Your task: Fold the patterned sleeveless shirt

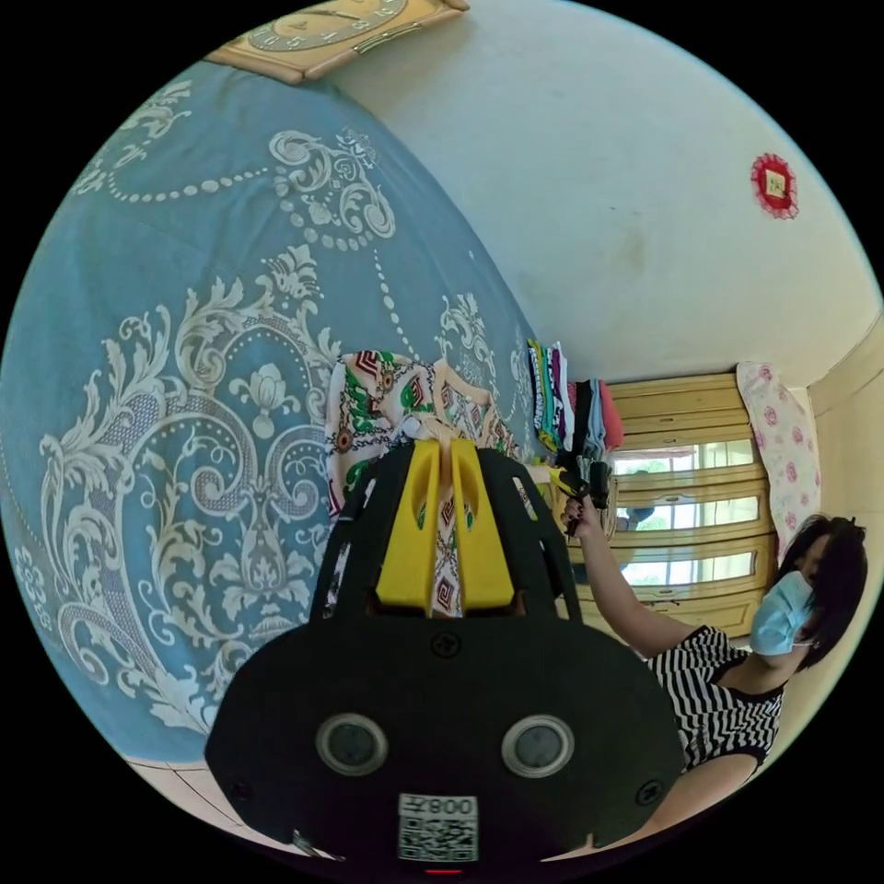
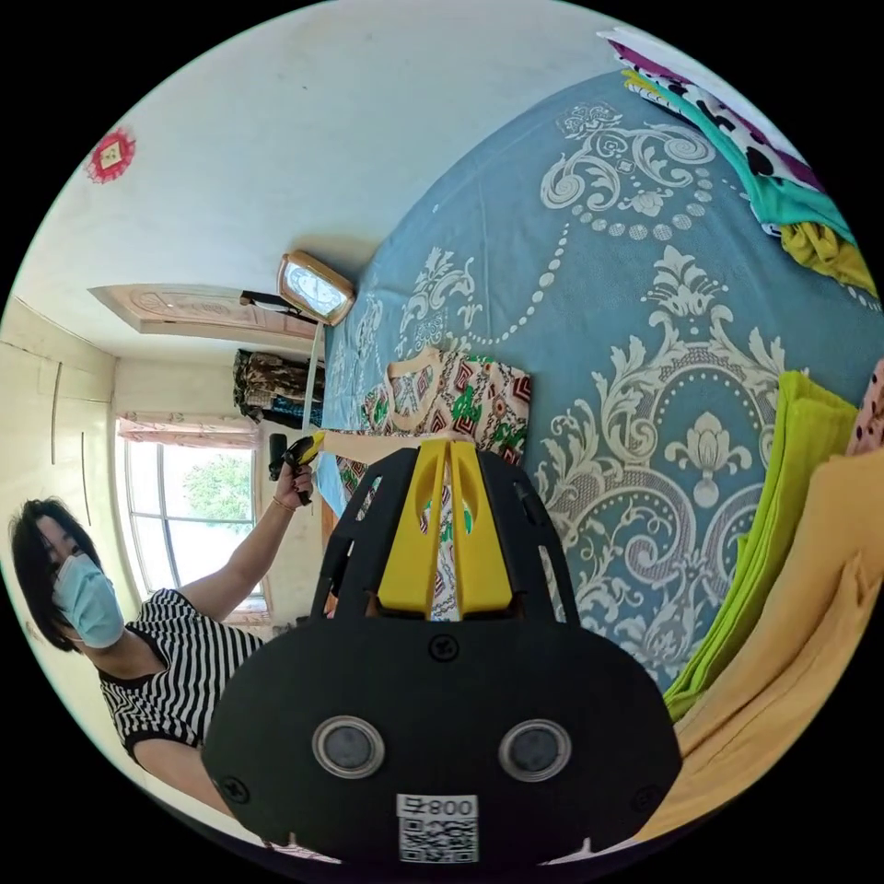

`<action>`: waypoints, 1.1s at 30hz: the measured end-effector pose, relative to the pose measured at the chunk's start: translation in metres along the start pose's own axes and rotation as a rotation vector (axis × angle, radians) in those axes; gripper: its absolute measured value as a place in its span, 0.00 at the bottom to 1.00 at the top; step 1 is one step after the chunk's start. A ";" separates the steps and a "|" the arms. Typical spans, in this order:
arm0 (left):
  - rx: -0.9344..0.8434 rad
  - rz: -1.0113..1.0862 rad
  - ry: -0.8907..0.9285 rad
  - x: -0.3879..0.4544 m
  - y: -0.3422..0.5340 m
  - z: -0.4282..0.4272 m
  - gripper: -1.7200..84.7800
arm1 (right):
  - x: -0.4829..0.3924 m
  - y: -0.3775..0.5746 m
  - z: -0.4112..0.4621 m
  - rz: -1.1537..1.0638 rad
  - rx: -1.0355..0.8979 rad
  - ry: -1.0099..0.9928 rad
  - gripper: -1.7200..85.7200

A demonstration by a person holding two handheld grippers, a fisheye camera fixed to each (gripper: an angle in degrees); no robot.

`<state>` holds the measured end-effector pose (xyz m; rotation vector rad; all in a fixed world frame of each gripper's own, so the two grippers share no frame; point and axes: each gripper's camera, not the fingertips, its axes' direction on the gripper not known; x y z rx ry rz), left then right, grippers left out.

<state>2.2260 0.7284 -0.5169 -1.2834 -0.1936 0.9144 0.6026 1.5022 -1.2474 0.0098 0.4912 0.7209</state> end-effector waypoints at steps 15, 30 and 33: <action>0.023 -0.077 -0.028 -0.041 -0.153 0.074 0.07 | -0.006 -0.113 0.033 0.072 -0.015 -0.002 0.03; -0.029 0.211 -0.212 0.003 -0.193 0.171 0.06 | -0.133 -0.145 0.110 -0.283 -0.039 0.368 0.02; -0.076 0.266 -0.298 0.010 -0.211 0.211 0.04 | -0.149 -0.161 0.145 -0.333 -0.099 0.498 0.02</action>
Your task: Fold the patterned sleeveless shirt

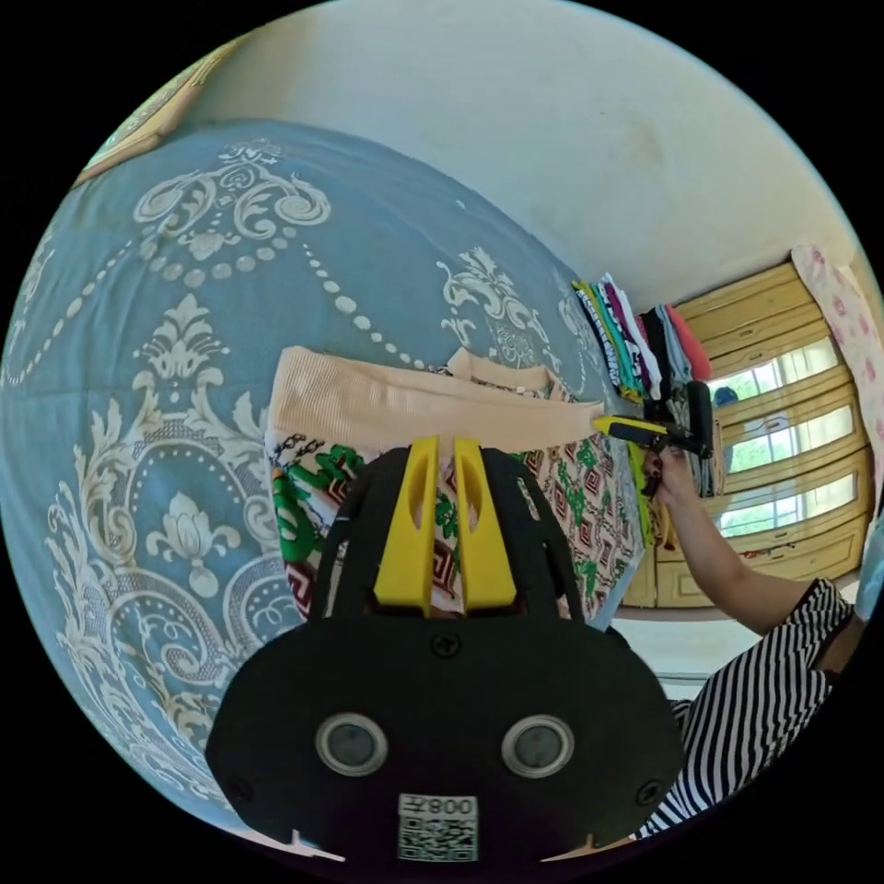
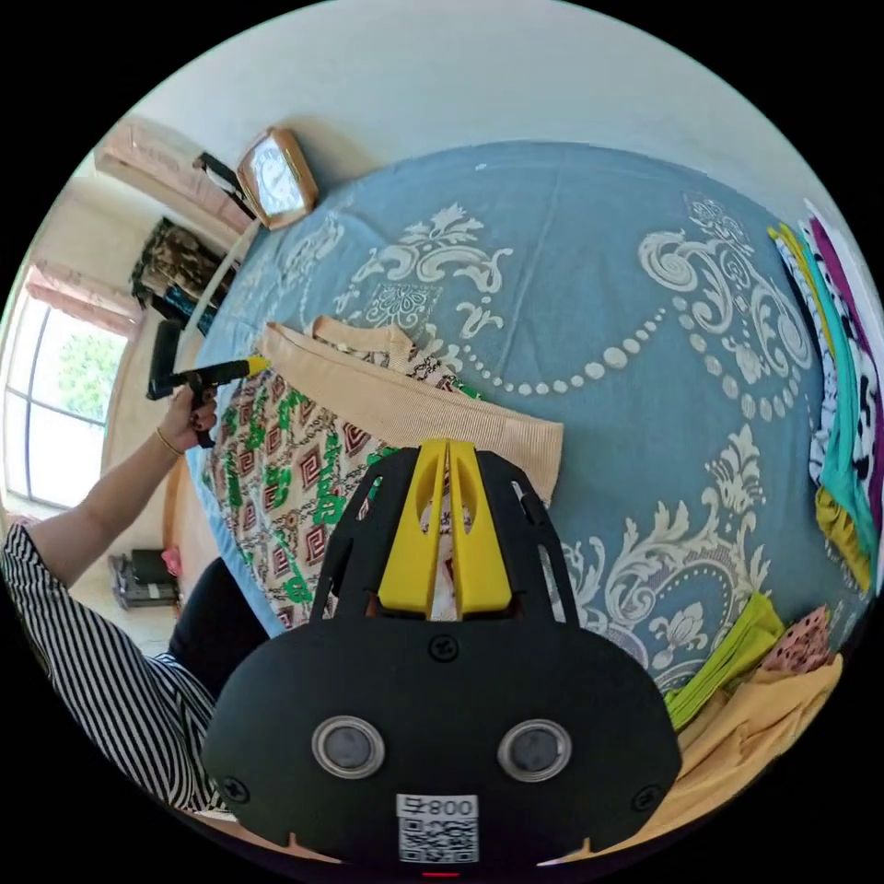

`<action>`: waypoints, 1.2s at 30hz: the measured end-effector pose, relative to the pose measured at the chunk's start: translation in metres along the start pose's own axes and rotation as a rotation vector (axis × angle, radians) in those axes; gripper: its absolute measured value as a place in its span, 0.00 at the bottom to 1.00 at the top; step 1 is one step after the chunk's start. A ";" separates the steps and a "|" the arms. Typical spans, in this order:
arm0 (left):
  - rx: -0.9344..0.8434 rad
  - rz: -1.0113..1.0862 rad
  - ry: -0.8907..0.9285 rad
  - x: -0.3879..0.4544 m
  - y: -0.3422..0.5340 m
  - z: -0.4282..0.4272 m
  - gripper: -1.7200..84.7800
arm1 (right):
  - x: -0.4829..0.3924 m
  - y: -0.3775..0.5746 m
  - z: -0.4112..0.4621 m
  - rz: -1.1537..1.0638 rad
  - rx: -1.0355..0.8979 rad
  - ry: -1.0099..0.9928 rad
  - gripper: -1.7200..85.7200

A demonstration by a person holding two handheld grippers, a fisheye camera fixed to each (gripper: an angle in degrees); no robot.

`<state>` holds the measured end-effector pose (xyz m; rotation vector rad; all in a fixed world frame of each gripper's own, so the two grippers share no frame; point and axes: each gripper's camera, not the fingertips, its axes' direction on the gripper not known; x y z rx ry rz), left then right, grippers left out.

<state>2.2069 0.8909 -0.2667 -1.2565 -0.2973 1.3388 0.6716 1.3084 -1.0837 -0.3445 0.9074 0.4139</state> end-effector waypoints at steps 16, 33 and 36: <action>0.039 0.164 -0.091 0.036 -0.025 0.087 0.02 | -0.040 -0.011 0.009 -0.005 0.101 0.081 0.02; -0.013 0.267 -0.207 0.055 -0.025 0.195 0.02 | -0.044 0.008 0.009 0.056 0.148 0.124 0.02; -0.075 0.316 -0.298 0.064 -0.024 0.228 0.02 | -0.038 0.009 0.021 0.075 0.092 0.139 0.02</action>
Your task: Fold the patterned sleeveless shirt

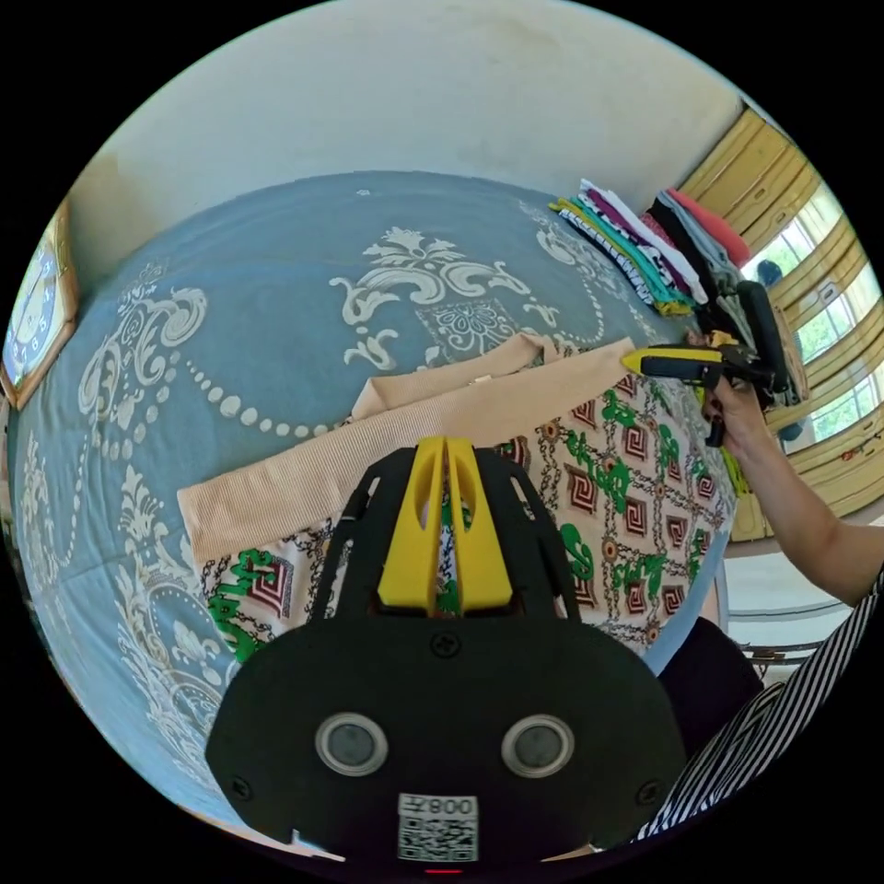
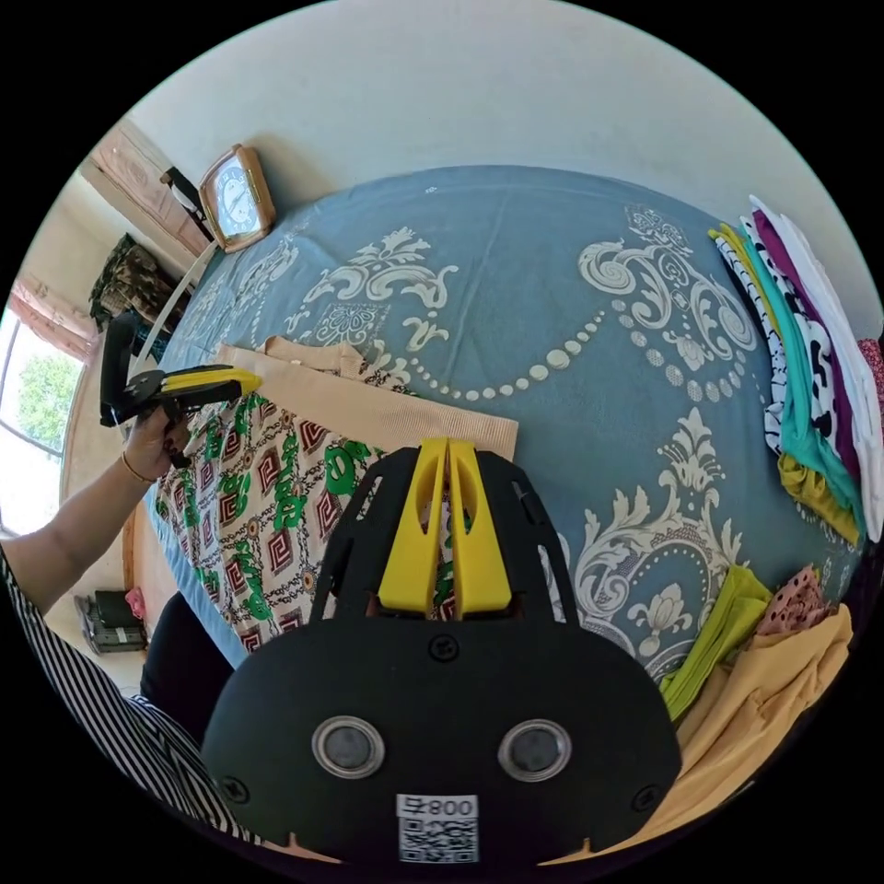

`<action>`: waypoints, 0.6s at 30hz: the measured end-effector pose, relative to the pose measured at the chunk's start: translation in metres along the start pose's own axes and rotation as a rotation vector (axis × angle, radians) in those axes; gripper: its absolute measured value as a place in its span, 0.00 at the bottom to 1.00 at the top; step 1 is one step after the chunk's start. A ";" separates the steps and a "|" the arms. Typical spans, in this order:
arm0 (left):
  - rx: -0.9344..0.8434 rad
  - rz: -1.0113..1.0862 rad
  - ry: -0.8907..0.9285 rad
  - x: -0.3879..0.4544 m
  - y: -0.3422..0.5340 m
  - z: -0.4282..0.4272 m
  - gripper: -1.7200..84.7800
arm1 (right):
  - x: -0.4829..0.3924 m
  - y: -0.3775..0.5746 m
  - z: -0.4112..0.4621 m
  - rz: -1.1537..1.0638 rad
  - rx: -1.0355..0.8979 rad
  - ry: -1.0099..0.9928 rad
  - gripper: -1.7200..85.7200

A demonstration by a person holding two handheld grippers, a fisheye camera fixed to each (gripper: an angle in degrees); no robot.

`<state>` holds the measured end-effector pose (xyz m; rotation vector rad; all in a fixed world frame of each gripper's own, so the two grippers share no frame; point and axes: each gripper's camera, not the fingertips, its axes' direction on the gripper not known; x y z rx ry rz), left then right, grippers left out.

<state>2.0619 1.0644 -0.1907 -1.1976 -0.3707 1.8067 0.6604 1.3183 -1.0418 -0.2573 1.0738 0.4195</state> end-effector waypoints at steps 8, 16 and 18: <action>0.036 0.023 -0.022 0.019 0.006 0.035 0.02 | 0.002 0.011 -0.005 -0.004 0.042 0.018 0.02; 0.004 0.000 -0.044 0.025 0.015 0.076 0.02 | 0.022 0.022 -0.003 0.028 0.021 -0.007 0.02; 0.015 -0.002 -0.029 0.027 0.026 0.077 0.02 | 0.022 0.031 -0.013 0.014 0.050 -0.009 0.02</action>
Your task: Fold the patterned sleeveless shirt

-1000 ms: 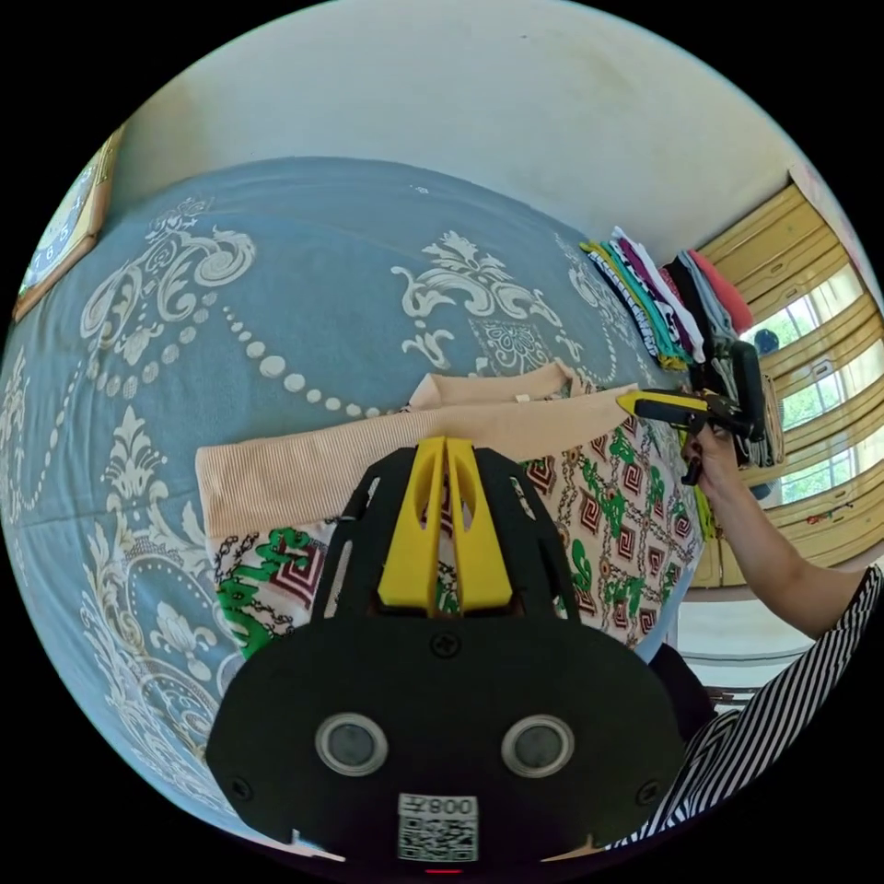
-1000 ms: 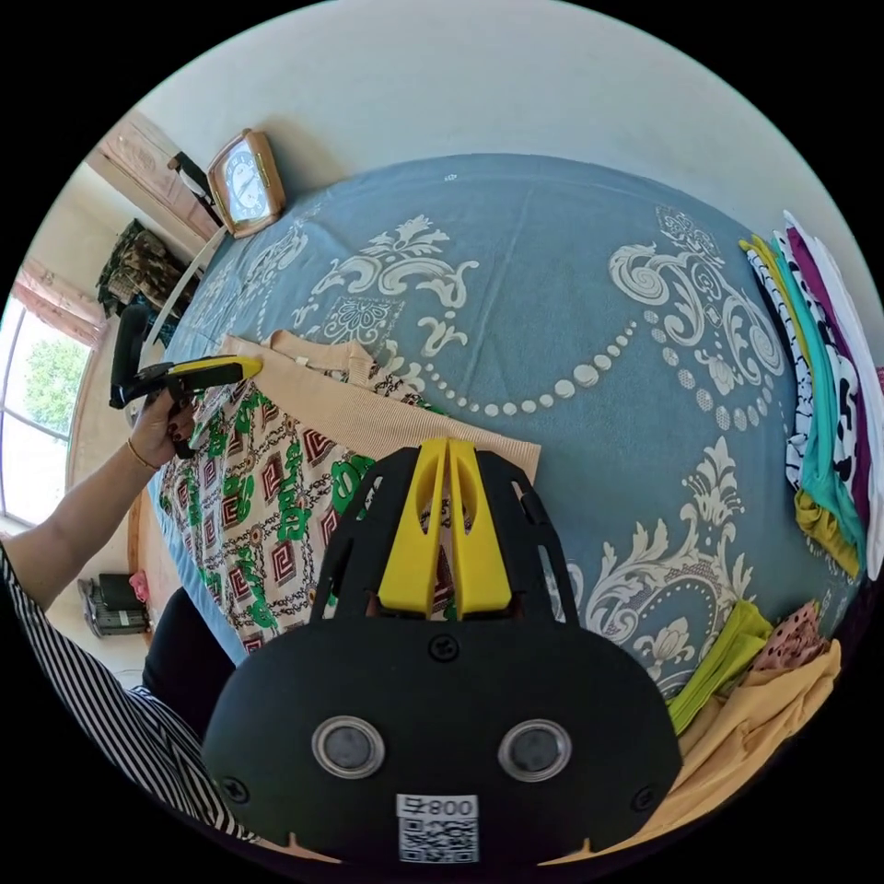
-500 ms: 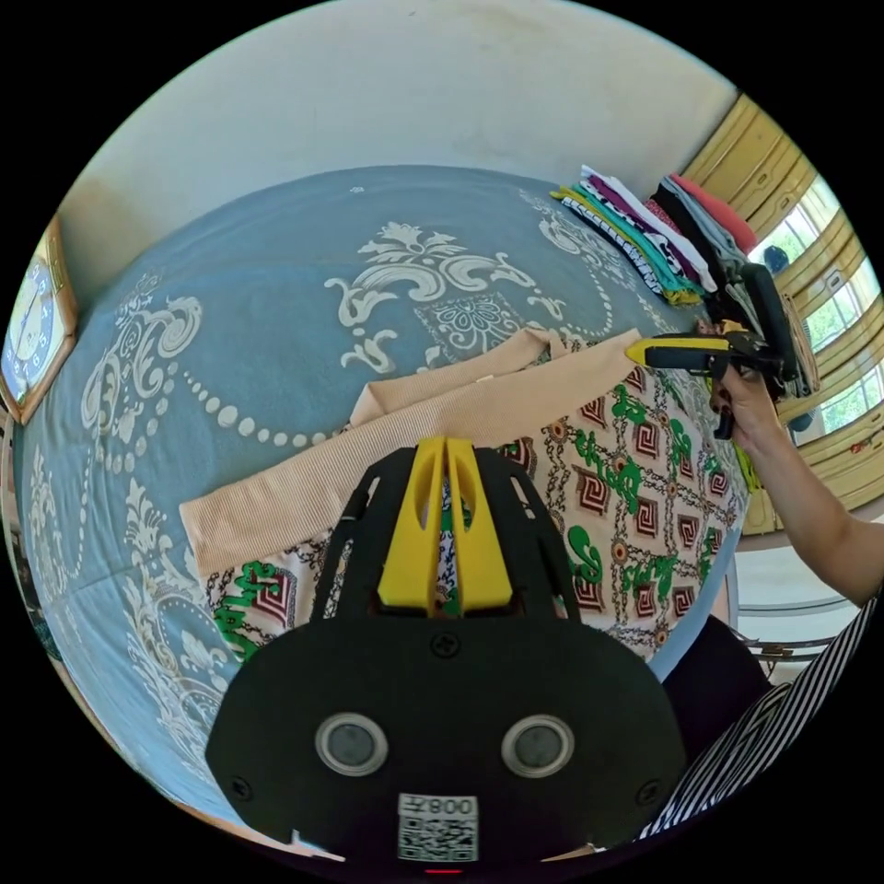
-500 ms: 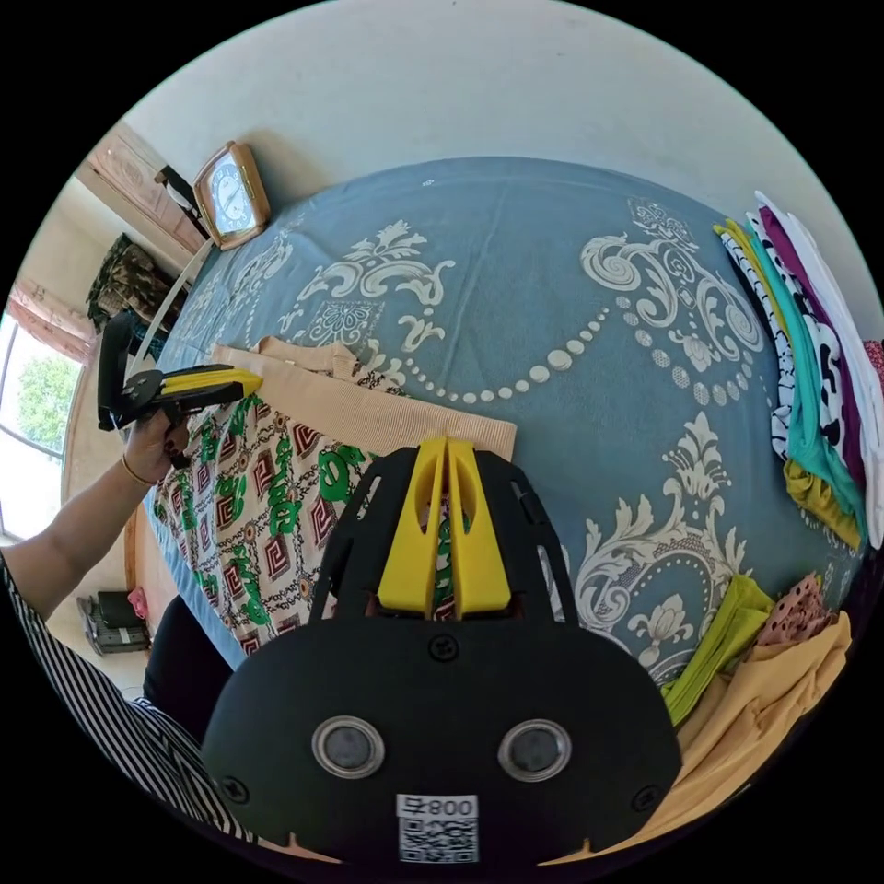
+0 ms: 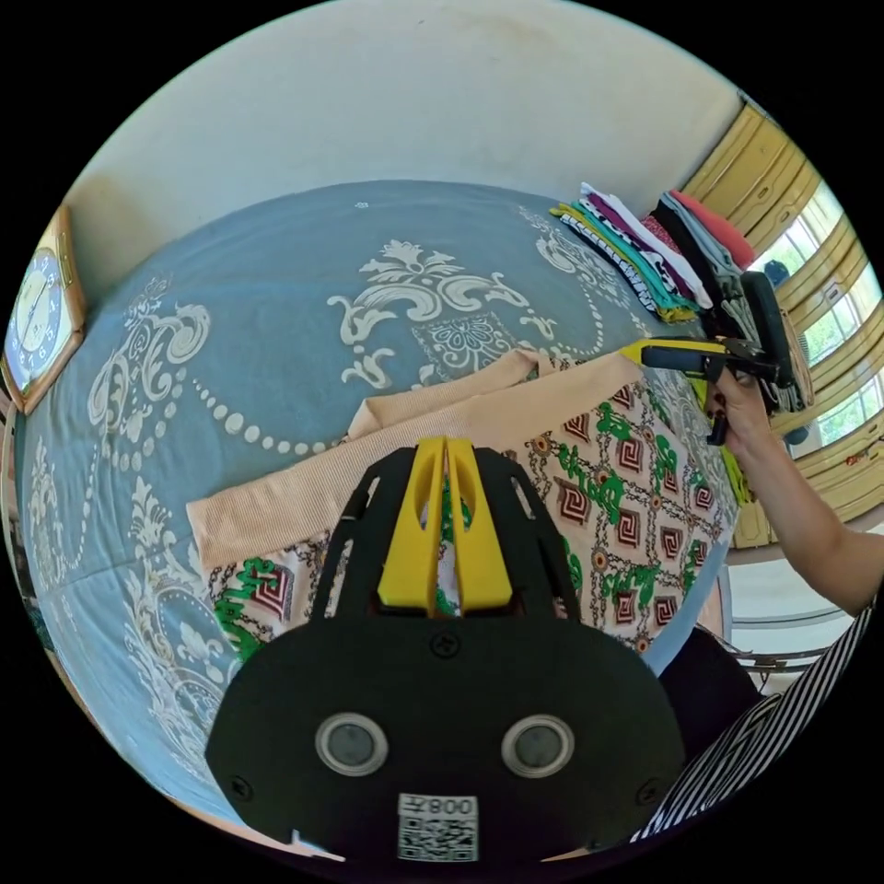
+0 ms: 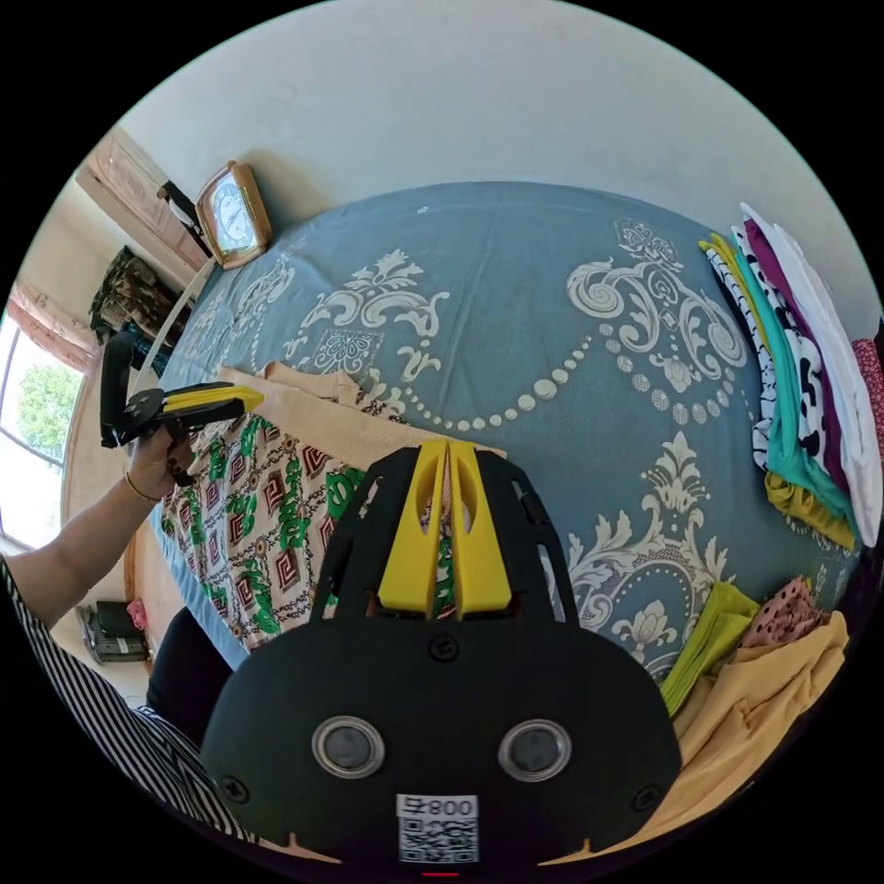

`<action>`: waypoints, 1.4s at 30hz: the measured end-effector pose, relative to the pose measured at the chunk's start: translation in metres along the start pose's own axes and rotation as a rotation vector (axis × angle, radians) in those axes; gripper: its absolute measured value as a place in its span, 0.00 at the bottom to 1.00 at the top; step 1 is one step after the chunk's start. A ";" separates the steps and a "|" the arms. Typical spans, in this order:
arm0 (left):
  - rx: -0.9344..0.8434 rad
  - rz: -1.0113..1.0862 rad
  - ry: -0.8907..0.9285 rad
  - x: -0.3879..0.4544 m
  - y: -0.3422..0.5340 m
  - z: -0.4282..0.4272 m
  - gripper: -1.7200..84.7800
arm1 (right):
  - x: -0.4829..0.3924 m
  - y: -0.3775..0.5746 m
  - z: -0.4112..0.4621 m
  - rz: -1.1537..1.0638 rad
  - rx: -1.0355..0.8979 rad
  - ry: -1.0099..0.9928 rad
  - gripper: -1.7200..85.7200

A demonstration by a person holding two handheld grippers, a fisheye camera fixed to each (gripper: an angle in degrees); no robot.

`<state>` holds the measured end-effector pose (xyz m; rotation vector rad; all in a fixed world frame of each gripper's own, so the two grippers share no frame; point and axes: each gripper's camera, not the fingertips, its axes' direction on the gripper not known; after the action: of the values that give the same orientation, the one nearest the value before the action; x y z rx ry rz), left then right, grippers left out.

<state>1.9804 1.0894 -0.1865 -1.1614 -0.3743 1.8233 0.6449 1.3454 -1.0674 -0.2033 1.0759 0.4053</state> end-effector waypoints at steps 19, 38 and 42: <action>-0.065 -0.157 -0.039 0.023 0.191 0.019 0.02 | 0.040 0.136 -0.045 0.039 -0.088 -0.001 0.02; -0.103 -0.005 0.197 0.158 0.291 0.108 0.07 | 0.145 0.284 -0.048 0.402 -0.090 -0.351 0.05; -0.112 0.210 0.260 0.231 0.267 0.148 0.10 | 0.168 0.294 -0.048 0.433 -0.081 -0.448 0.03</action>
<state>1.6827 1.1649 -0.4150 -1.5441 -0.2117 1.8165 0.5527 1.6329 -1.2282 0.0541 0.6548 0.8418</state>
